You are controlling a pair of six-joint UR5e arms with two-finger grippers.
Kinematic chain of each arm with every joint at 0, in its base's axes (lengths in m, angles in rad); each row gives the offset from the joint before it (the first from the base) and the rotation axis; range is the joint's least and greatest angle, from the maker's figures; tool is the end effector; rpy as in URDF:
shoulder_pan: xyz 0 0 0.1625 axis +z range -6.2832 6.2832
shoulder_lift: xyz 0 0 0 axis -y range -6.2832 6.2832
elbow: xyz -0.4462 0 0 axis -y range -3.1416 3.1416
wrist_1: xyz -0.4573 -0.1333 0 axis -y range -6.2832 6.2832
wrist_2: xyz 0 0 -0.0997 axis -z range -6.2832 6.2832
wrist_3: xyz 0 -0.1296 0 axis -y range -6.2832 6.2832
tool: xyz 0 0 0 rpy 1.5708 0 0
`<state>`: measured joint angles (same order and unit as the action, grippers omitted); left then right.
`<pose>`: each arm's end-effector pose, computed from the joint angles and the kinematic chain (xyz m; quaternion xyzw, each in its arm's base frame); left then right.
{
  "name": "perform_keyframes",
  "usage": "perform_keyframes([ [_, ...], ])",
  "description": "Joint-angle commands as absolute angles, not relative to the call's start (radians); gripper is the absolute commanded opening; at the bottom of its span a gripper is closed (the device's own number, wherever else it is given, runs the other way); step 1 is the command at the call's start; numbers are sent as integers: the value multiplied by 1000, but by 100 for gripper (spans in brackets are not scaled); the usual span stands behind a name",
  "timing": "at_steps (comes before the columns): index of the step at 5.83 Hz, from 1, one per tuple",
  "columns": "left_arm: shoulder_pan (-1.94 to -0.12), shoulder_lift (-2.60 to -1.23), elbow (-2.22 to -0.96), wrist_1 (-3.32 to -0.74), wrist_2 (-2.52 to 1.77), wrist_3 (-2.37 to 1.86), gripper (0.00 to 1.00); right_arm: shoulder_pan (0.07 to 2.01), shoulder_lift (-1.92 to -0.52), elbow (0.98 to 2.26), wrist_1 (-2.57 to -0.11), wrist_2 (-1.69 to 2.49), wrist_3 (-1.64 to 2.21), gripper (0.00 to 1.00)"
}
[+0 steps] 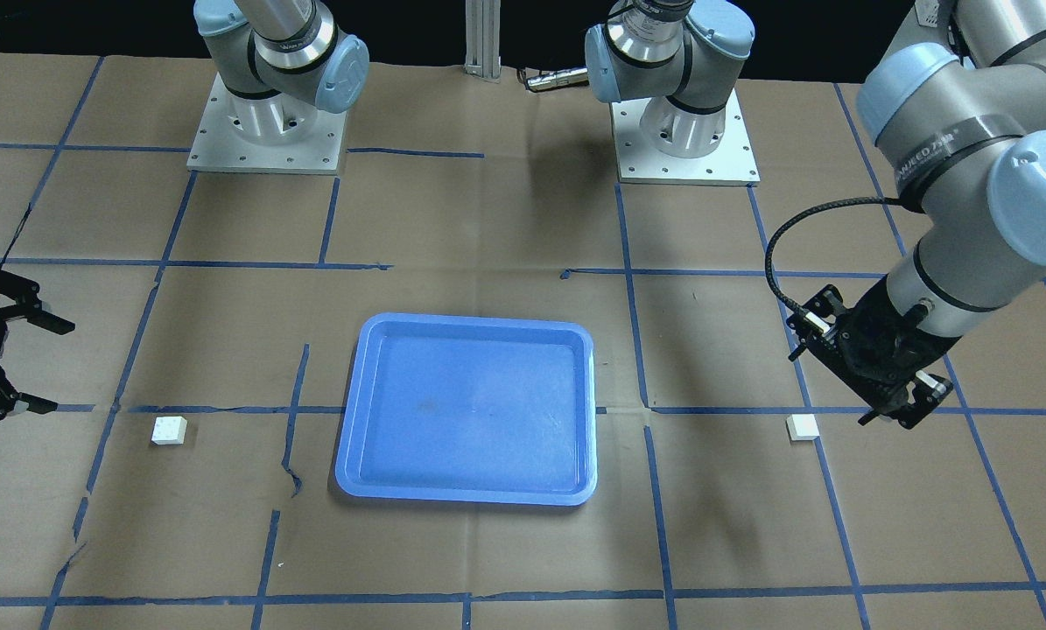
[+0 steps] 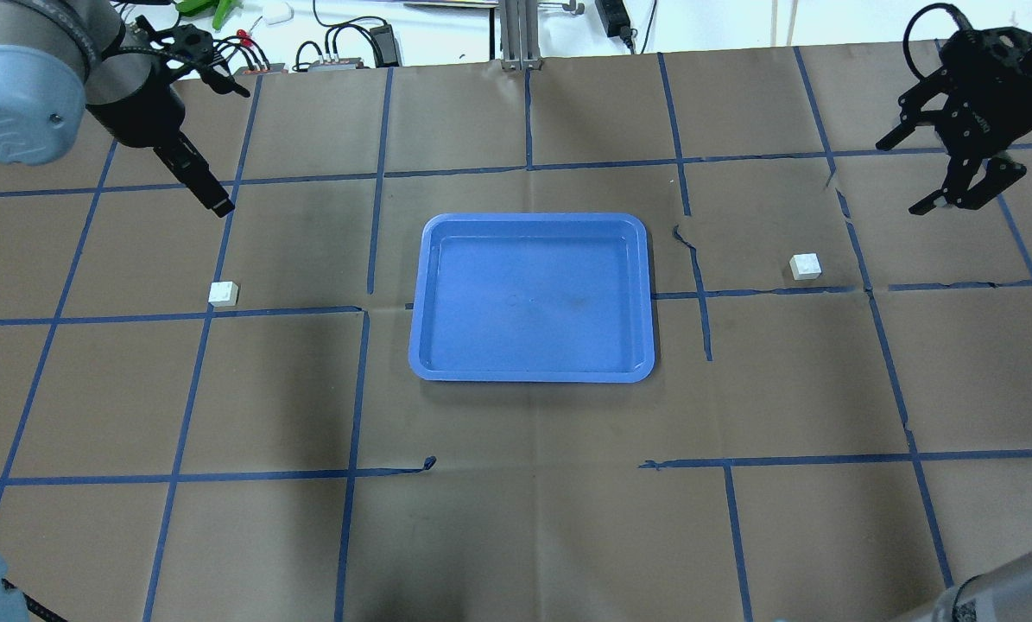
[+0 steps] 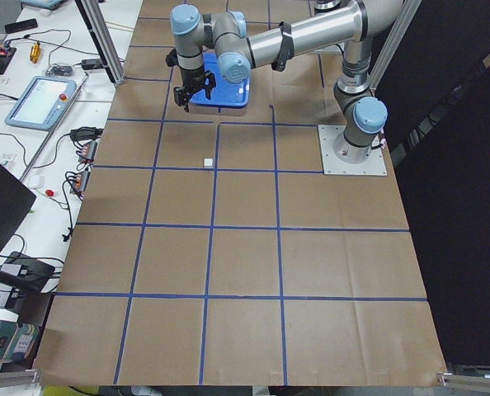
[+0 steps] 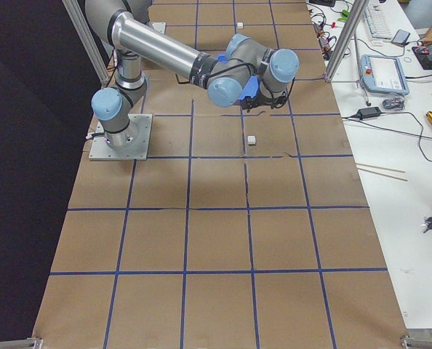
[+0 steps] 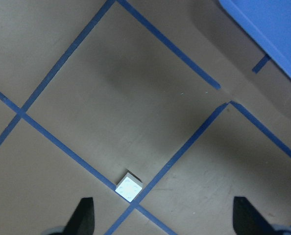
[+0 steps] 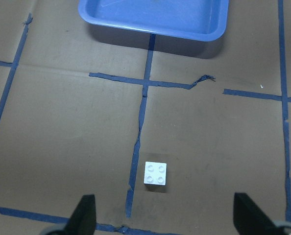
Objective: Assemble white blocks and place on blue tray
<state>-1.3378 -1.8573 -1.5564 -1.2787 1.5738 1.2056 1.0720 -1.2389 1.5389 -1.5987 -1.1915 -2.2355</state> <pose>0.0251 -0.6815 0.3400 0.4673 0.8840 -0.0065 0.0077 -0.1498 -0.6540 0.3065 -0.7261 0.6482 -0.1560 0.1682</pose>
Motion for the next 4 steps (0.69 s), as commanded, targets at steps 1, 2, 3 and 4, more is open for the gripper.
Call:
perform_keyframes([
  [1, -1301, -1945, -1604, -1130, 1574, 1537, 98, 1049, -1194, 1711, -1781, -1114, -2235, 100],
  [2, -1280, -1974, -1620, -1114, 1572, 1619, 98, 1048, -1163, 1768, -1857, -1112, -2237, 100],
  [3, -1266, -2002, -1643, -1076, 1578, 1723, 98, 1043, -1131, 1770, -1886, -1109, -2237, 100],
  [4, -1250, -2012, -1681, -1054, 1572, 1756, 98, 1011, -1085, 1769, -1891, -1054, -2238, 100],
])
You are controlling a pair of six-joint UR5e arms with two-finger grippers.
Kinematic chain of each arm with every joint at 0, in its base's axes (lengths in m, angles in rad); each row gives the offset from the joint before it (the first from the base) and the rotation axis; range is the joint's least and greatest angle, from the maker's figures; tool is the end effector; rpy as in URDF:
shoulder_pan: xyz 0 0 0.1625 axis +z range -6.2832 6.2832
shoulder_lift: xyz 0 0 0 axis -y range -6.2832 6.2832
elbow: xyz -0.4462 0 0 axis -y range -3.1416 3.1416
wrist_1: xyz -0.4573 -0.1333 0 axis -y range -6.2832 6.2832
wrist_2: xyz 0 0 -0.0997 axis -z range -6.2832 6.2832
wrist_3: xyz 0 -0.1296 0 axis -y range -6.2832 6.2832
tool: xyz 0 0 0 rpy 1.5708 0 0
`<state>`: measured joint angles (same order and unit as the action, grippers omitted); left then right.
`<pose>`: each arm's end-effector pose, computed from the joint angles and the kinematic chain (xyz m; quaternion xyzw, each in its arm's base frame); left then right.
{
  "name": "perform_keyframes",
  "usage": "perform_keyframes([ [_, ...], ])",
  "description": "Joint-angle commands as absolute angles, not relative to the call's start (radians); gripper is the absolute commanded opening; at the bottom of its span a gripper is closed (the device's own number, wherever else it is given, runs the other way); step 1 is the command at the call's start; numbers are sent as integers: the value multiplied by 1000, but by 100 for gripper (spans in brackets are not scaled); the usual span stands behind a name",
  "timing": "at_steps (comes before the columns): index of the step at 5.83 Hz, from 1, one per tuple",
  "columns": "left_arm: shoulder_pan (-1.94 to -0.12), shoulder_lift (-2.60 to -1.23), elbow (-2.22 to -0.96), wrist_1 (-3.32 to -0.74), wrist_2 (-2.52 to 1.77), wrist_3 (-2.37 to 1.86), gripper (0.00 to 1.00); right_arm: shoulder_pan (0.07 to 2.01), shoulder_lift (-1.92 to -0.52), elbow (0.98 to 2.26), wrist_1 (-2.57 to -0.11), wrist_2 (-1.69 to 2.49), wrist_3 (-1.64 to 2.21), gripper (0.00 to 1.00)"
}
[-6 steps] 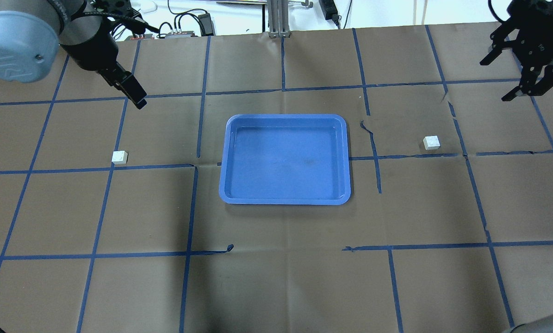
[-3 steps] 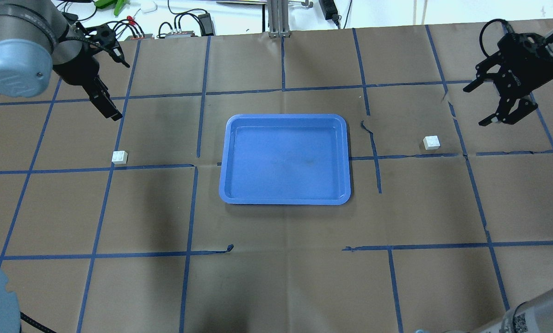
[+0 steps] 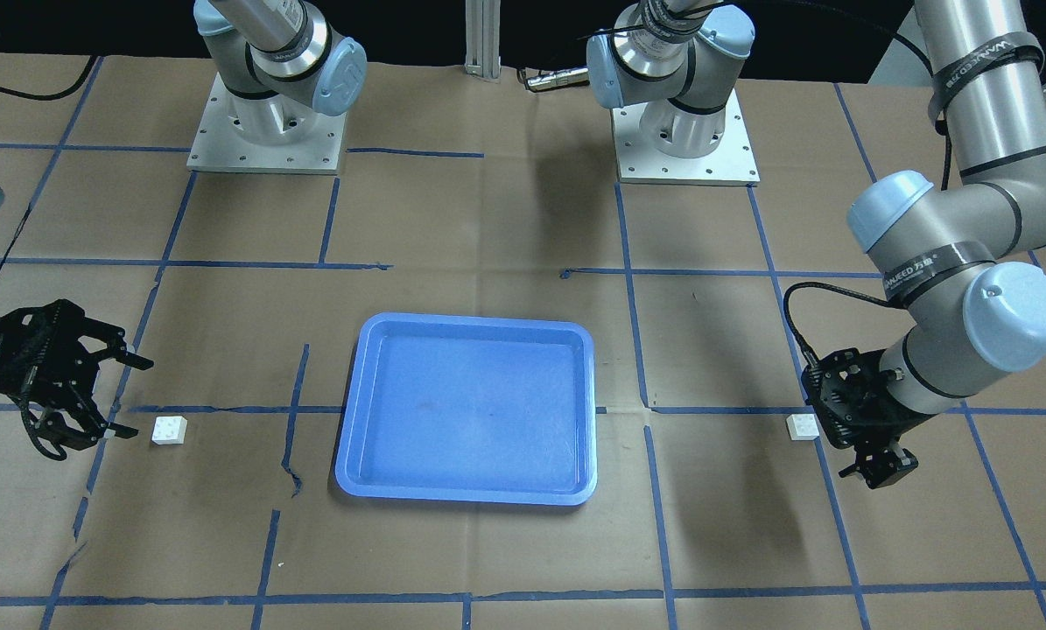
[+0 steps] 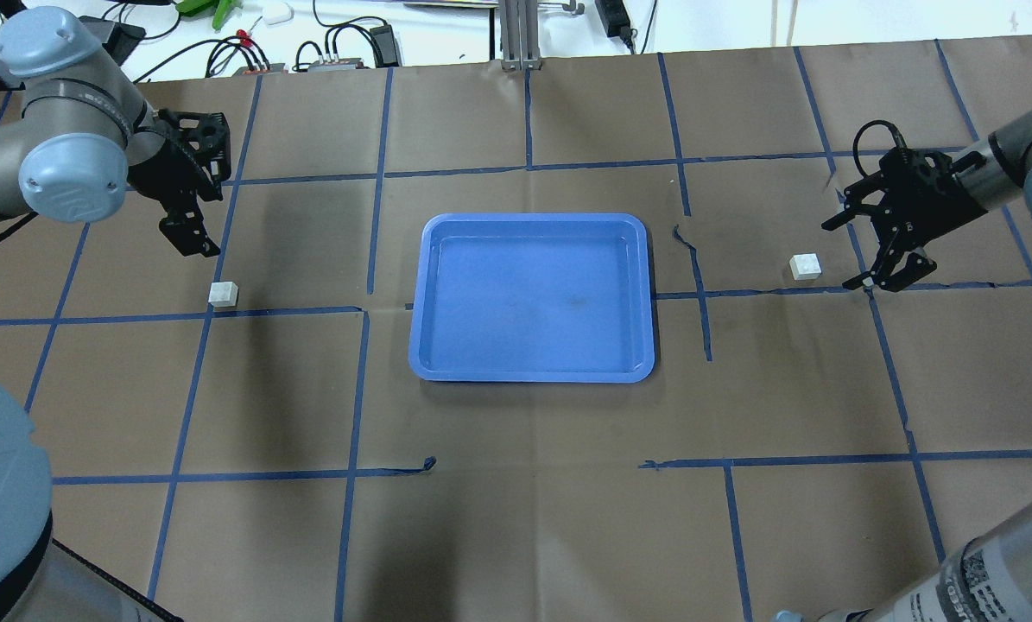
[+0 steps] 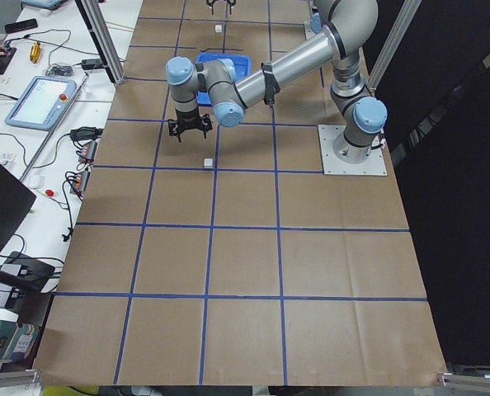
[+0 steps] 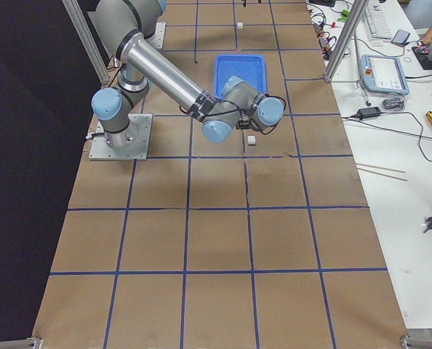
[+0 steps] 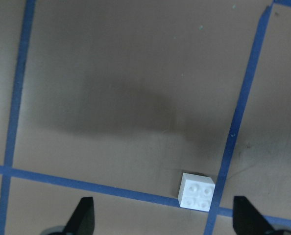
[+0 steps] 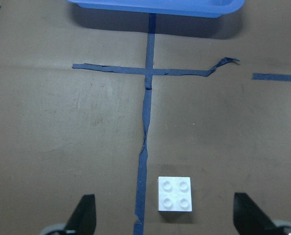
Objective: Assemble white blocks and place on blue tray
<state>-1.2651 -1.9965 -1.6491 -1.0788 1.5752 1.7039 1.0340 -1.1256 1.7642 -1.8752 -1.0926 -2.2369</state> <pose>0.0789 -0.6911 0.2172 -0.6435 -0.7654 -0.0051 0.0039 -0.1491 -0.6278 0.1512 -0.6938 0.6618 -0.2000 0.2016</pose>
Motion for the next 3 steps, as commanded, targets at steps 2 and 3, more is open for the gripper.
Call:
perform_keyframes([
  [2, -1229, -2037, -1735, -997, 1572, 1818, 98, 1006, -1054, 1769, -1980, -1052, -2244, 100],
  [3, -1227, -2049, -1743, -997, 1574, 1834, 98, 1006, -1016, 1770, -1997, -1052, -2249, 100],
])
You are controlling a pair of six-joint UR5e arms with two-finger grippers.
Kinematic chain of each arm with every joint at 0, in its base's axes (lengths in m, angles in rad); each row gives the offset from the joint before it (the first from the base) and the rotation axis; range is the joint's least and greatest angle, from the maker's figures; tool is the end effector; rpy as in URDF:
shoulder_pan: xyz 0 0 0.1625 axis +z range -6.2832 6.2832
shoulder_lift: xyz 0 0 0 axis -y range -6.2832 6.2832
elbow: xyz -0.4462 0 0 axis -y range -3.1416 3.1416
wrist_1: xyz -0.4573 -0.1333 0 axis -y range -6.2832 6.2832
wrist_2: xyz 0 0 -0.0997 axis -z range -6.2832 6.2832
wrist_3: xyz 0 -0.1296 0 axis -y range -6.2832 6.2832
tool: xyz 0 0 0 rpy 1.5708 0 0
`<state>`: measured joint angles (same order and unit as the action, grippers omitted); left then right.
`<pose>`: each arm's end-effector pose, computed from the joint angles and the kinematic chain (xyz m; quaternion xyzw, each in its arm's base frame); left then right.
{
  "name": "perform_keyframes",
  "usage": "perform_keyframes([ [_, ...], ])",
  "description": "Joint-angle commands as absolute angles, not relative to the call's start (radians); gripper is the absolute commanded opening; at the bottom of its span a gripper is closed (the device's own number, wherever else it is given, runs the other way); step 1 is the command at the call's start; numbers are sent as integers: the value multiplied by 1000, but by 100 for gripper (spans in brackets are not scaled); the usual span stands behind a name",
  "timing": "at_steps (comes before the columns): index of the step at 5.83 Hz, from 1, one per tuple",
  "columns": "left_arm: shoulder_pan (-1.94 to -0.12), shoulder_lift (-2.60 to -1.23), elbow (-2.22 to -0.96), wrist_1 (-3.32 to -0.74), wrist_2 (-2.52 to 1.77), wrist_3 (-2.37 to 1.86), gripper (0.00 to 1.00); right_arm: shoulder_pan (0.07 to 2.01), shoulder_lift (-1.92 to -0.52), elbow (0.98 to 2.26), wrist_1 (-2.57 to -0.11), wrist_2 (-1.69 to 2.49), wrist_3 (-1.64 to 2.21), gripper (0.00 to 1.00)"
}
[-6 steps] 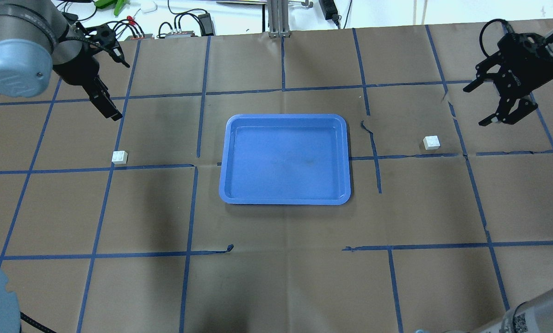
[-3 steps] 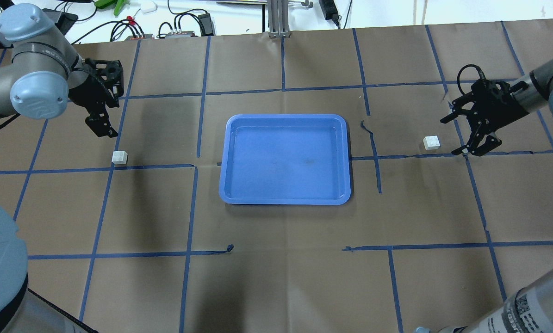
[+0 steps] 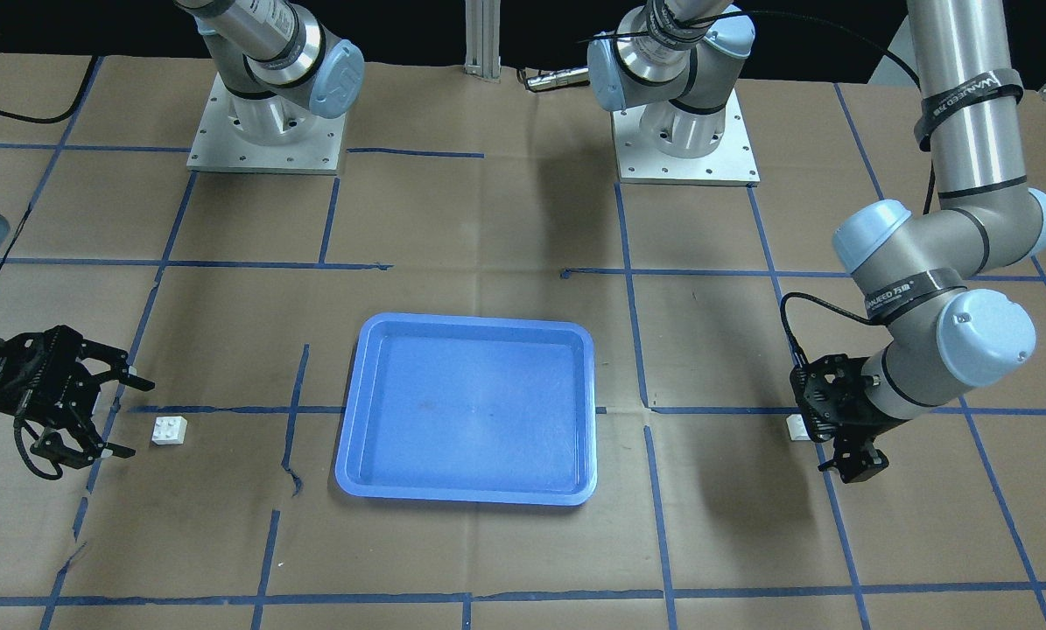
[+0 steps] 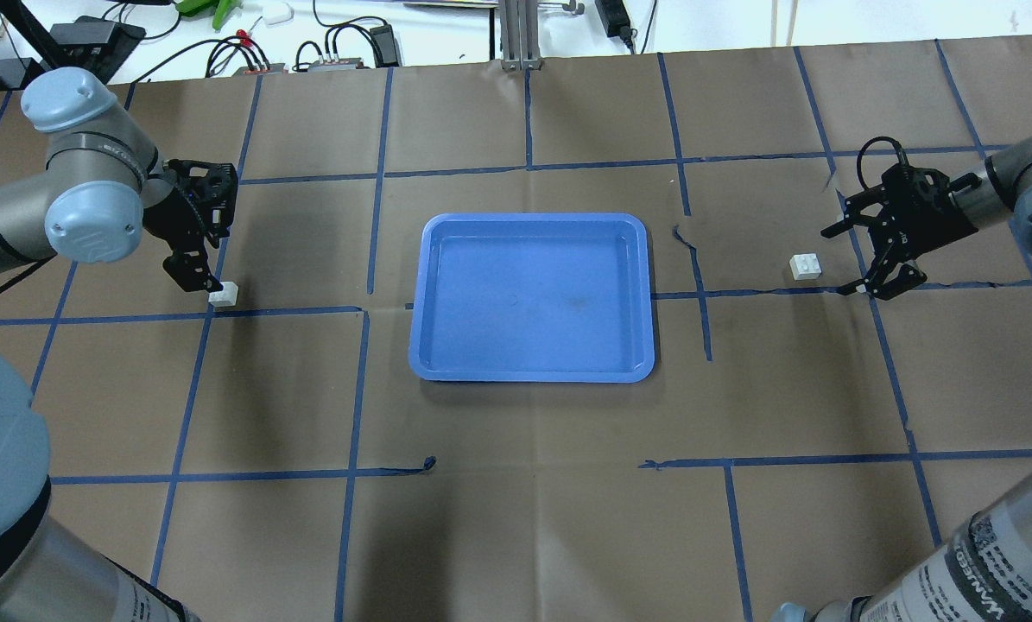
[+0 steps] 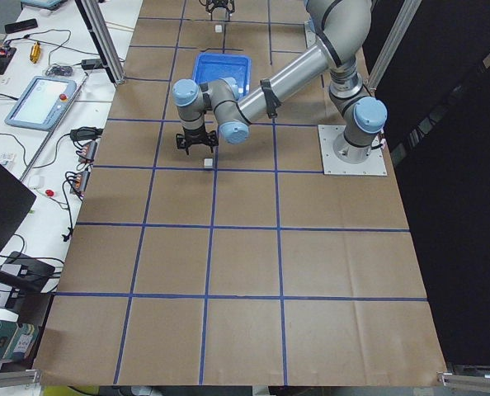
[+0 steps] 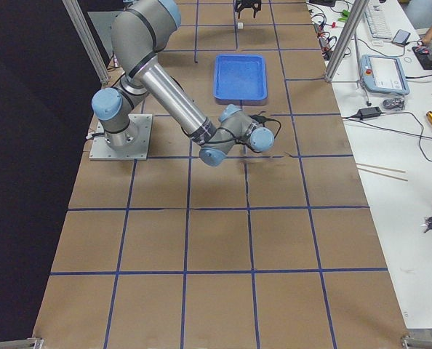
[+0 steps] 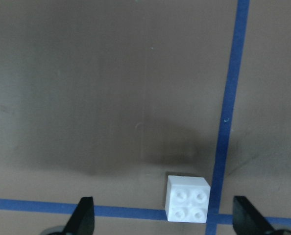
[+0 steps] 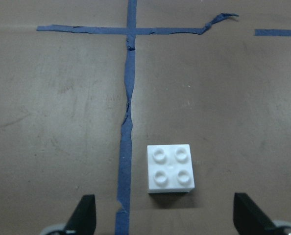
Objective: Assemble white blocks and place on blue tray
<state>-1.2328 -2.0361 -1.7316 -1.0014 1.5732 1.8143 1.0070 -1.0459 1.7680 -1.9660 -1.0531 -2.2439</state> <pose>0.0944 -0.6695 0.1582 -0.6727 -0.7394 -0.0145 0.0244 -0.1671 -0.6338 0.1077 -0.6825 0.6676 -0.2229 0.1971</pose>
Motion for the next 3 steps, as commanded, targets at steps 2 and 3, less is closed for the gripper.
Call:
perform_keyframes([
  [2, -1218, -2051, -1761, -1002, 1585, 1882, 98, 1011, -1017, 1772, -1984, -1052, -2247, 100],
  [3, -1212, -2051, -1775, -1000, 1583, 1890, 97, 1014, -1025, 1770, -1980, -1051, -2244, 100],
])
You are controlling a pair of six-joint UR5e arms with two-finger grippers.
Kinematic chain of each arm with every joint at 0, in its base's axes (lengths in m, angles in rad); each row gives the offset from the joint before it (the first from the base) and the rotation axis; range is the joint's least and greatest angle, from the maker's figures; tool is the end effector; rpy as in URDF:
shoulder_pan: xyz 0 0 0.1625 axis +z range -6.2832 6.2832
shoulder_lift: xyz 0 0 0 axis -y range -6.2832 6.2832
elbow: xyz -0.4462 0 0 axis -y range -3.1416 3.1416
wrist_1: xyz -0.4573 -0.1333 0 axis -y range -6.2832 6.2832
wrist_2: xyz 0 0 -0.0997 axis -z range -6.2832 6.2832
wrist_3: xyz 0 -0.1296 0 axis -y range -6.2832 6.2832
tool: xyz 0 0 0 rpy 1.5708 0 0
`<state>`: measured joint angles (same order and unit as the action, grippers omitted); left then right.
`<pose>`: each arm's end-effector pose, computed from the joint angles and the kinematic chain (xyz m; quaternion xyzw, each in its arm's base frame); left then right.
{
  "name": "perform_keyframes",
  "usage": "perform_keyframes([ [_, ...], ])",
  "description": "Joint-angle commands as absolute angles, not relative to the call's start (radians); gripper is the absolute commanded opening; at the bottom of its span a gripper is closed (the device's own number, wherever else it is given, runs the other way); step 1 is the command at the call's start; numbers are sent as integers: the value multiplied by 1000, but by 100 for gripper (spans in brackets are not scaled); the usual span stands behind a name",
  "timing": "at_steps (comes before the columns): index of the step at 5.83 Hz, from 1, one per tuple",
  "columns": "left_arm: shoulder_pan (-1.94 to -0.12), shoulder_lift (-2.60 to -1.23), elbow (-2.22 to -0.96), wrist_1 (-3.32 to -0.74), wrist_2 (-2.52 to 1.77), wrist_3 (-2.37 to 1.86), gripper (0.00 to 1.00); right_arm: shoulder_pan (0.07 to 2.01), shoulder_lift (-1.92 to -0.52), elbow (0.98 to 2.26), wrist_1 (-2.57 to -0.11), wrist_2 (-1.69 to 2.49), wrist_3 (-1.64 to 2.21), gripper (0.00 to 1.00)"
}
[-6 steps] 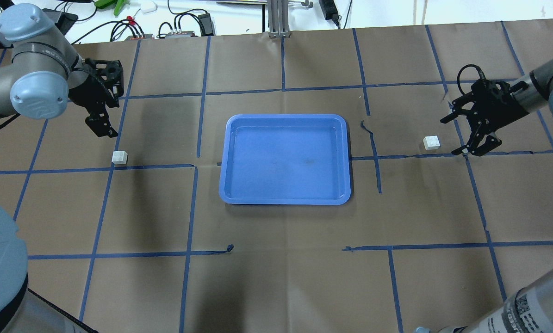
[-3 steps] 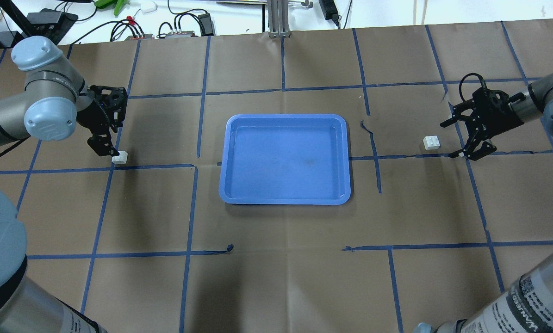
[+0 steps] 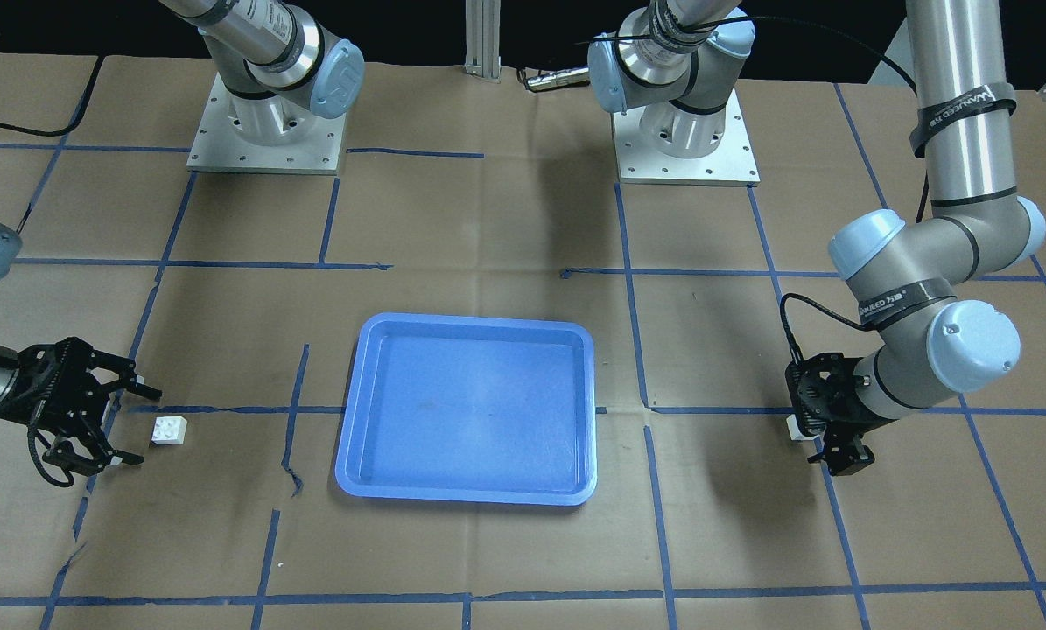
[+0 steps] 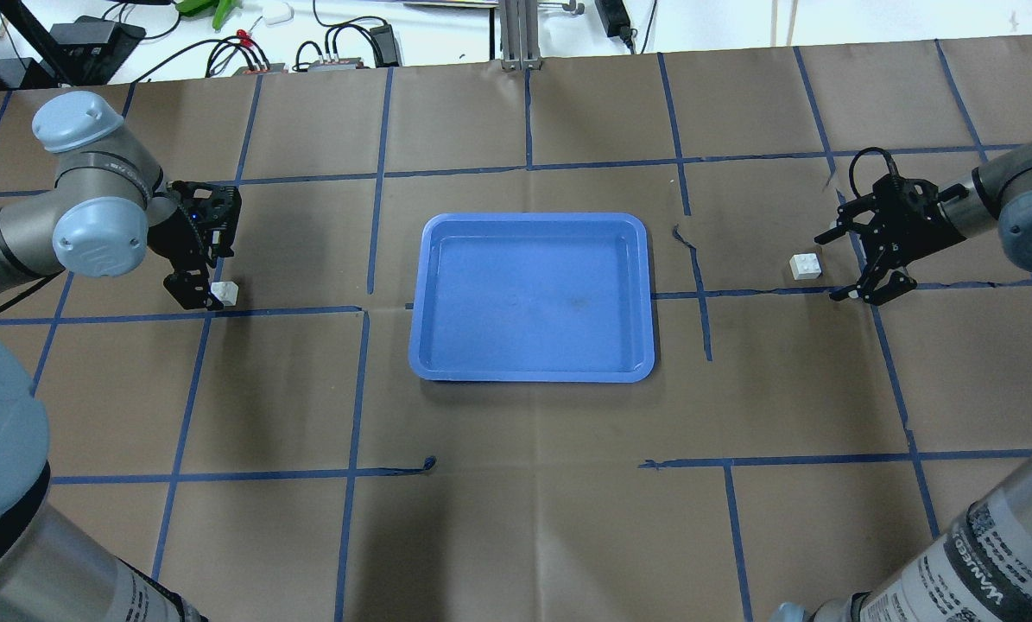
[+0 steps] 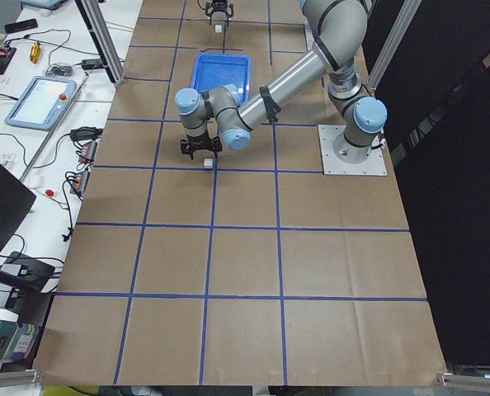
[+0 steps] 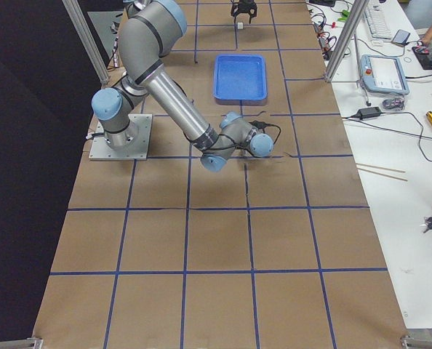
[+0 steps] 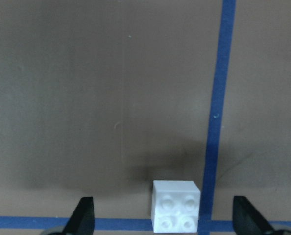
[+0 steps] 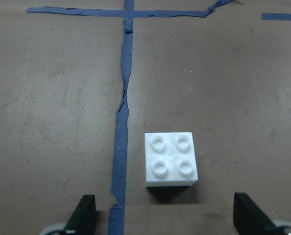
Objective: Assemble white blocks and place on blue tray
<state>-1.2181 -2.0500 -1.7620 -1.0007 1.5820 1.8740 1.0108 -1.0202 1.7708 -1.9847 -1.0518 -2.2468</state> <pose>0.1009 -0.6558 0.1354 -0.6887 -0.7233 -0.0272 0.0425 -0.1645 -0.6343 0.0917 -0.6831 0.6657 -0.2225 0.2018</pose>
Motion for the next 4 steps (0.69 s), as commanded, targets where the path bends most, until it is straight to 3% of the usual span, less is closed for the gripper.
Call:
perform_keyframes([
  [1, -1210, -2051, -1788, -999, 1582, 1891, 95, 1023, -1029, 1770, -1979, -1048, -2244, 100],
  [3, -1209, -2046, -1790, -997, 1580, 1919, 75, 1037, -1028, 1772, -1979, -1034, -2241, 100],
  [4, -1209, -2046, -1786, -996, 1580, 1921, 49, 1037, -1028, 1772, -1977, -1034, -2237, 99],
])
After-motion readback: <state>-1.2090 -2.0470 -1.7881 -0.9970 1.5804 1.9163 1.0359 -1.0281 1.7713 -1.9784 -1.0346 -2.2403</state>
